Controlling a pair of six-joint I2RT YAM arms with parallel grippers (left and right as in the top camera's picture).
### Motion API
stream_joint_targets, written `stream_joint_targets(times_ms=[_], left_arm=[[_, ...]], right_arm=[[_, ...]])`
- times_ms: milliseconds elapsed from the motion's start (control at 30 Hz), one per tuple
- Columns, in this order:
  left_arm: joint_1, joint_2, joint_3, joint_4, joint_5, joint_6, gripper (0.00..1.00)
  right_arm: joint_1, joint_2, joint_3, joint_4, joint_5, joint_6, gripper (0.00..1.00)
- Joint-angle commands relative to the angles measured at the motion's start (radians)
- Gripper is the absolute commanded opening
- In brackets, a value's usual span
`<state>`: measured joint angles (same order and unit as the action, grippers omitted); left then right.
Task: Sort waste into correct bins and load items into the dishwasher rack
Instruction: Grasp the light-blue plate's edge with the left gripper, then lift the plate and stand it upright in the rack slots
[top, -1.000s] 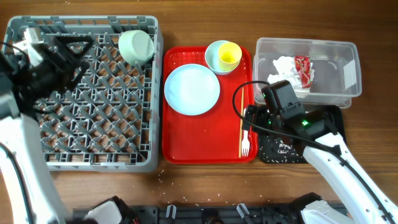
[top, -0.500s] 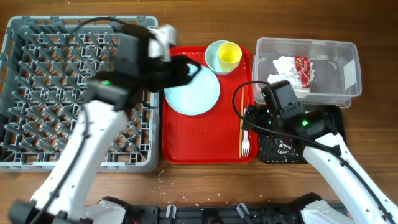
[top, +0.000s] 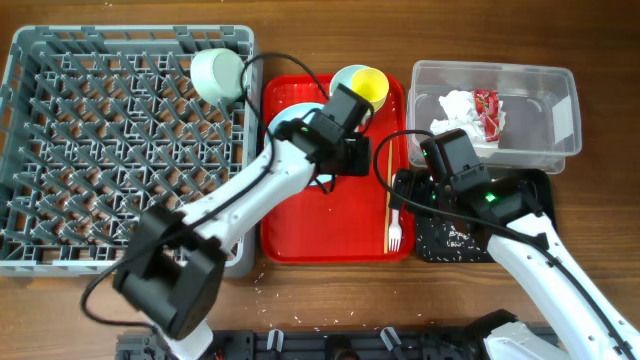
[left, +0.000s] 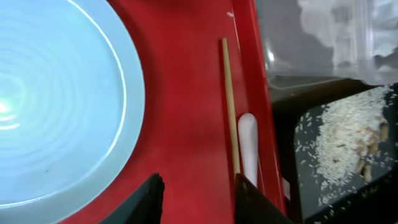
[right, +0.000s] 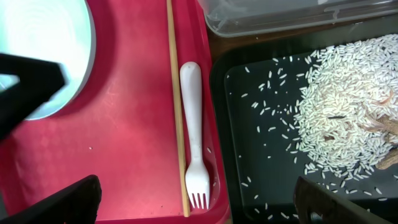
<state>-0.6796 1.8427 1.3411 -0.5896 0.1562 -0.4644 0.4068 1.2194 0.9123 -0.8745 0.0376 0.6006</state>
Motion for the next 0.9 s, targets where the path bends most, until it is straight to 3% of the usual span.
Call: stream_joint_targets(times_ms=[0,133,400,633,700,767,867], left_arm=[[-0.003,0.069,0.002,0.044,-0.034,0.011,0.35],[-0.003,0.11,0.002,0.069,-0.146,0.008,0.34],[-0.004,0.161,0.002,0.108,-0.222,0.008,0.38],[-0.023,0.227,0.0,0.109,-0.229,0.008,0.34],[-0.027,0.249,0.0,0.109,-0.229,0.008,0.28],[-0.025,0.251,0.0,0.108,-0.229,0.008,0.04],[-0.024,0.248,0.0,0.1,-0.228,0.008,0.04]], right_arm=[[-0.004,0.002,0.011,0.003,0.013,0.004,1.0],[-0.004,0.002,0.011,0.003,0.013,0.004,1.0],[-0.004,0.002,0.011,0.003,0.013,0.004,1.0],[-0.004,0.002,0.011,0.003,0.013,0.004,1.0],[-0.005,0.002,0.011,0.003,0.013,0.004,1.0],[-0.004,0.002,0.011,0.003,0.013,0.004,1.0],[-0.005,0.002,0.011,0.003,0.013,0.004,1.0]])
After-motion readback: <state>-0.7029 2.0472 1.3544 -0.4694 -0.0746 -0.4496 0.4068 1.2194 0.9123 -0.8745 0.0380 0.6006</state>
